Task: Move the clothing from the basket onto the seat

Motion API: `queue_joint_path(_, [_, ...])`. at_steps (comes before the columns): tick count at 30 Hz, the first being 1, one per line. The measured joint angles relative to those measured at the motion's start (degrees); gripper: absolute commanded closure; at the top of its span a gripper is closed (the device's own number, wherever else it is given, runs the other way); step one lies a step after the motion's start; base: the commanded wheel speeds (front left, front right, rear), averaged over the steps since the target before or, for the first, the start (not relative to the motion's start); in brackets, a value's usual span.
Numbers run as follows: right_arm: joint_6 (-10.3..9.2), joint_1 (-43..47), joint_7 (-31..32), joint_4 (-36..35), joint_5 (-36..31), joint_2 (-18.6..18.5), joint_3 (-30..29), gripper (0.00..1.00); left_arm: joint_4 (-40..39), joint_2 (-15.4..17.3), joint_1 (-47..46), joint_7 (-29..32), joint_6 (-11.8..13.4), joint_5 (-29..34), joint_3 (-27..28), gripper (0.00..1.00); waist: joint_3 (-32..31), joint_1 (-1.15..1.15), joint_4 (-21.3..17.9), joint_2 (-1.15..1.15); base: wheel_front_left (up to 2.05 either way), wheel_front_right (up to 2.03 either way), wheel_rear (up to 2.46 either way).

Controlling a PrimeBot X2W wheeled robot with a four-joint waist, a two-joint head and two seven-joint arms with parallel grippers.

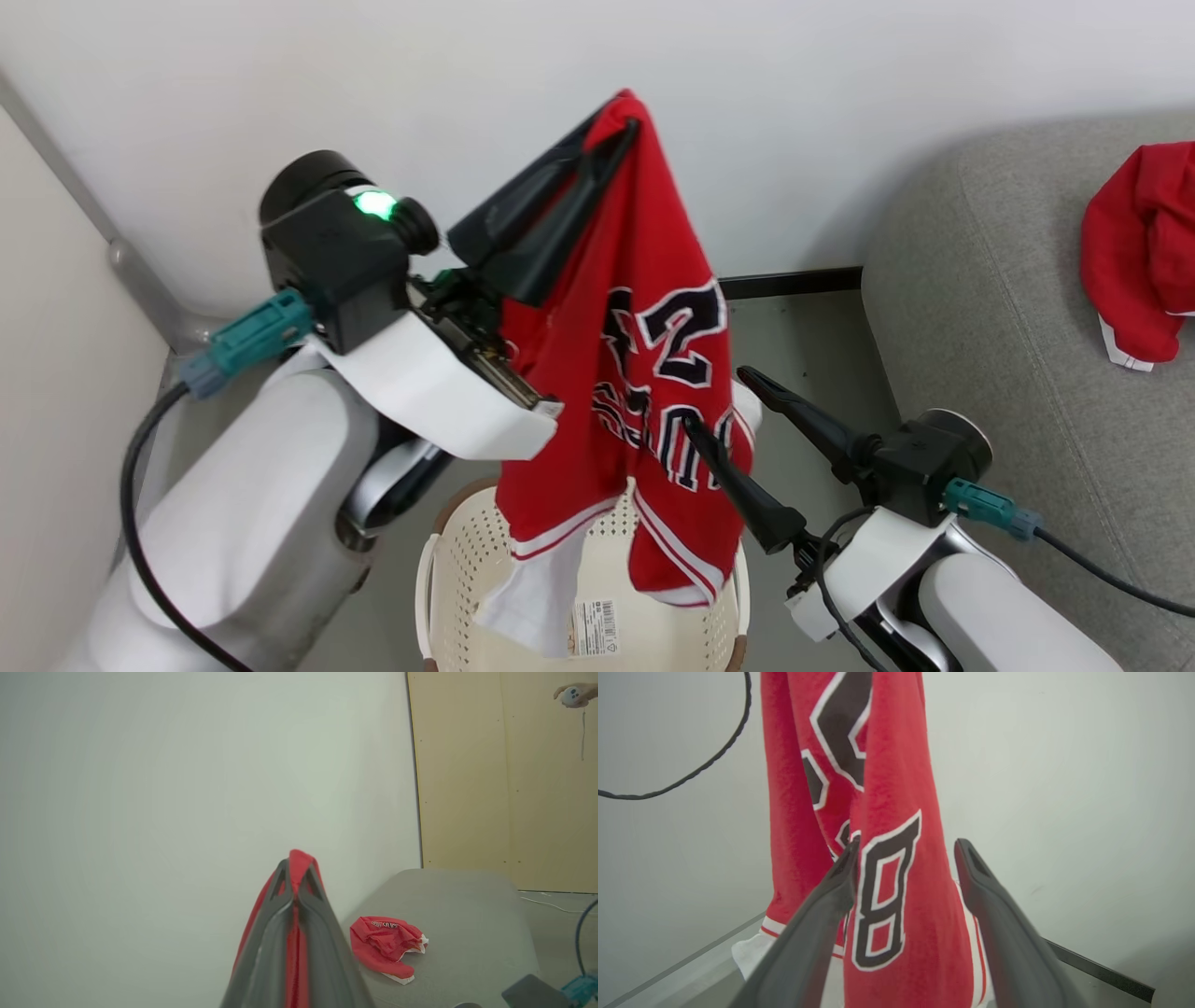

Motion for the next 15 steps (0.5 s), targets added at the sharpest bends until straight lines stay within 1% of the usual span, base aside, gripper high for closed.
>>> queue_joint_path(3, [0.00,0.0,0.0,0.9,-0.8,0.2,-0.8,0.00,-0.6,-1.1,-0.3,0.6,0.0,0.1,-1.2,1.00,0.2,0.00,0.0,0.00,0.00,0.00,0.00])
queue_joint_path(7, [0.00,-0.5,0.0,1.4,-1.4,0.7,-2.1,0.00,-1.2,-1.6,-0.4,1.7,0.0,0.5,-2.6,1.00,0.6,0.00,-0.1,0.00,0.00,0.00,0.00])
queue_joint_path(8, [0.00,-0.9,0.0,1.4,-1.7,0.8,-2.2,0.04,-1.2,-1.8,-0.5,1.8,0.0,0.5,-2.8,1.00,0.6,0.00,-0.1,0.00,0.00,0.00,0.00])
queue_joint_path(9, [0.00,-1.3,0.0,1.4,-2.0,1.0,-2.2,0.70,-1.2,-1.9,-0.6,1.8,0.0,0.6,-2.9,1.00,0.7,0.00,-0.1,0.00,0.00,0.00,0.00])
queue_joint_path(10, [0.00,-1.6,0.0,1.4,-2.2,1.1,-2.1,1.00,-1.2,-2.0,-0.9,2.1,0.0,0.7,-3.0,1.00,0.8,0.00,-0.1,0.00,0.00,0.00,0.00])
queue_joint_path(15, [0.00,-2.0,0.0,1.7,-2.3,1.2,-1.8,1.00,-0.9,-1.7,-1.3,2.5,0.1,1.8,-2.9,1.00,0.9,0.00,-0.2,0.00,0.00,0.00,0.00])
